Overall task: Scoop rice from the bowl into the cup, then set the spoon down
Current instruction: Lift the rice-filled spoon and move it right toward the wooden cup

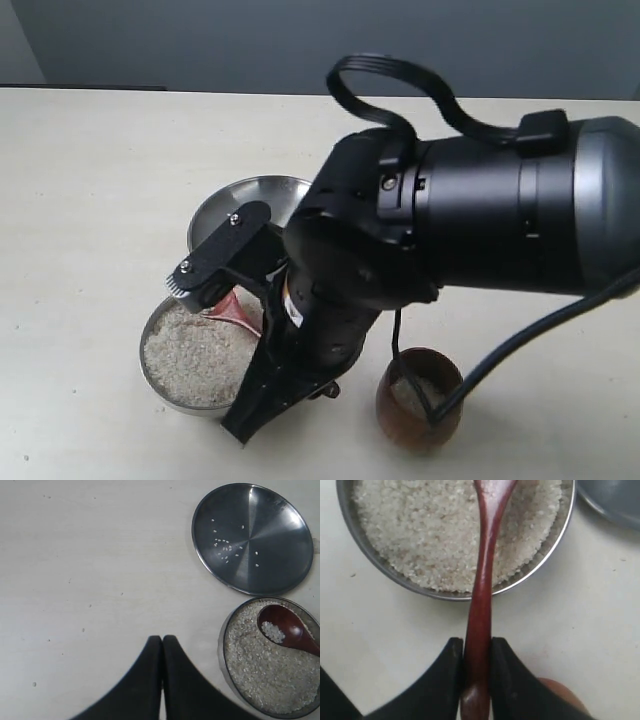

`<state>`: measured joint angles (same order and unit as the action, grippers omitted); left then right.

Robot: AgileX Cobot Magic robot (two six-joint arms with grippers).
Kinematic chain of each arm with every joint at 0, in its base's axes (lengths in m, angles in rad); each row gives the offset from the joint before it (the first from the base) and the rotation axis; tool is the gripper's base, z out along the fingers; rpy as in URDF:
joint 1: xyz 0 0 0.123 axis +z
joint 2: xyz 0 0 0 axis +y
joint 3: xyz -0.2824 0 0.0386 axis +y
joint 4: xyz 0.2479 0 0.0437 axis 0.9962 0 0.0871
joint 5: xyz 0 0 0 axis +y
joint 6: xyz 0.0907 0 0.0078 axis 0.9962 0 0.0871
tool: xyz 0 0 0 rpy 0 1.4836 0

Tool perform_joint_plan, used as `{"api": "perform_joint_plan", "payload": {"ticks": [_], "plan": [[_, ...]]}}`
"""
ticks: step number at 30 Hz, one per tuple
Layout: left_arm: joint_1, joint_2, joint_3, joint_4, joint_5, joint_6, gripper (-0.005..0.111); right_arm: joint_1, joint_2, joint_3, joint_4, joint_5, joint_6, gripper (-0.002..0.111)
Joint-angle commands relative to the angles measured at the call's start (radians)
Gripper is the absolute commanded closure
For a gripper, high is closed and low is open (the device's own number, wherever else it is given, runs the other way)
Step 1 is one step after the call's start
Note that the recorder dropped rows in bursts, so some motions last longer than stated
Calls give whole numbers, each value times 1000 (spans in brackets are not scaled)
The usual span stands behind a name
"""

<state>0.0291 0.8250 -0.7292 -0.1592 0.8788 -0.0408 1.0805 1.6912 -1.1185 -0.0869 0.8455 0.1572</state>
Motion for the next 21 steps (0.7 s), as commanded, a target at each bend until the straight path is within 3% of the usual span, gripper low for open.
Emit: {"api": "perform_joint_plan", "payload": {"ticks": [1,10,21], "plan": [[2,1,-6,4,-7,0,106,-46,-39,-3,57,-5,-70,109],[2,1,-6,4,-7,0,106,-152,-136,-3,240,72,-293,109],[2,1,-6,4,-7,0,106,-254,-259,-3,255,280,-437,109]]}}
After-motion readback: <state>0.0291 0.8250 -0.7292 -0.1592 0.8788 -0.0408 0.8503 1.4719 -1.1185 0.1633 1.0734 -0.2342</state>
